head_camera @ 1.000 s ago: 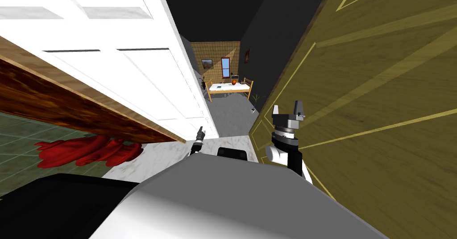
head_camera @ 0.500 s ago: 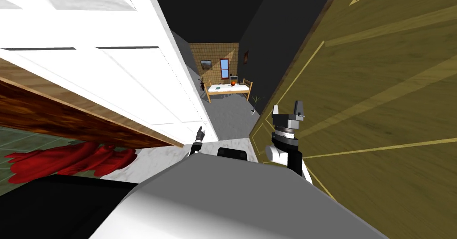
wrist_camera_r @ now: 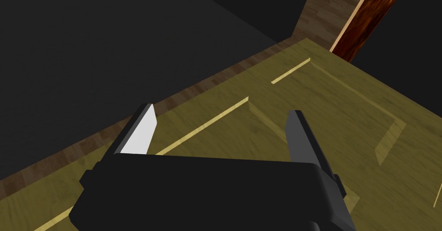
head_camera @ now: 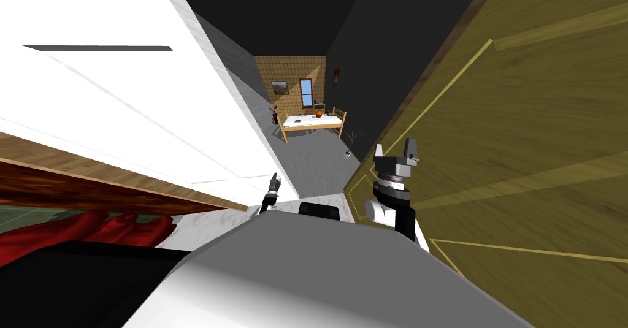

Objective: Pull the door open

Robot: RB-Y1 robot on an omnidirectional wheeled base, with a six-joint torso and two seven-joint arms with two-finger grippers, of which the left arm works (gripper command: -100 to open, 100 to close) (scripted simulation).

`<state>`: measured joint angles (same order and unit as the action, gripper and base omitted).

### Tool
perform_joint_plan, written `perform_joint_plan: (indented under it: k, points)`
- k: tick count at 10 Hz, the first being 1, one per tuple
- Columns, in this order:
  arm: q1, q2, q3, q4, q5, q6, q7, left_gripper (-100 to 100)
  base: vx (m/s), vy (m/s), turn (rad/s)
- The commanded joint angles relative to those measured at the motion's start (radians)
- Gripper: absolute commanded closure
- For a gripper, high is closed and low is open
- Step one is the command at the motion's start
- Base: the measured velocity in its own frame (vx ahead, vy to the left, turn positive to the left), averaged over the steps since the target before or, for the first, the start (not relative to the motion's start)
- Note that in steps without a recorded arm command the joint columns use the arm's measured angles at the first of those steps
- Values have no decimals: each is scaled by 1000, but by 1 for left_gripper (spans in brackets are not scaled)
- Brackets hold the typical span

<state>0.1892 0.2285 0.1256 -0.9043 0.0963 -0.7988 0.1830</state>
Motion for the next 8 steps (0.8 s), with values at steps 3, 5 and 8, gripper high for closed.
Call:
perform_joint_plan:
  k: [3,5,8]
  points:
    - [0,0,0,0,0,0,0,100,0,-3,0]
    - [0,0,0,0,0,0,0,100,-5,0,-2]
    - [15,11,-15,-2,-7,-16,16,100,-42,9,-42]
